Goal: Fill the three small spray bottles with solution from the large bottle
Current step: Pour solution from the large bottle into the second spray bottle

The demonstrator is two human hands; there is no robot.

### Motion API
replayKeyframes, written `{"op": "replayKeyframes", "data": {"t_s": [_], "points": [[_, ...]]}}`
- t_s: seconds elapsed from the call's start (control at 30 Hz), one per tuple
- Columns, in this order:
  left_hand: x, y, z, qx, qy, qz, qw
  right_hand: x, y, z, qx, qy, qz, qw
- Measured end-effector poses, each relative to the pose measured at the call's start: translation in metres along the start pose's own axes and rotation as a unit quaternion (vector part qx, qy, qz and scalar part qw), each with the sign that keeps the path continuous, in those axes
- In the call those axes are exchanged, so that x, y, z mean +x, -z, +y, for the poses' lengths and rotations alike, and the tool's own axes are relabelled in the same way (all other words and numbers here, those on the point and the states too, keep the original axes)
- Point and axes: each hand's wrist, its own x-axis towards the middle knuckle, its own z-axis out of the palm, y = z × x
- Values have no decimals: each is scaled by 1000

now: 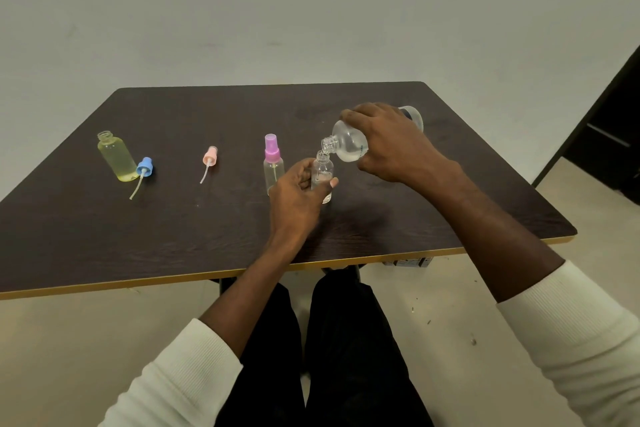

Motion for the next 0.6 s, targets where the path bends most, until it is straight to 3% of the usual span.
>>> {"op": "replayKeyframes", "data": {"t_s": [0.6], "points": [[-1, 0, -1, -14, -4, -4, 1000, 0, 0, 0, -1, 5, 3, 1000]]}}
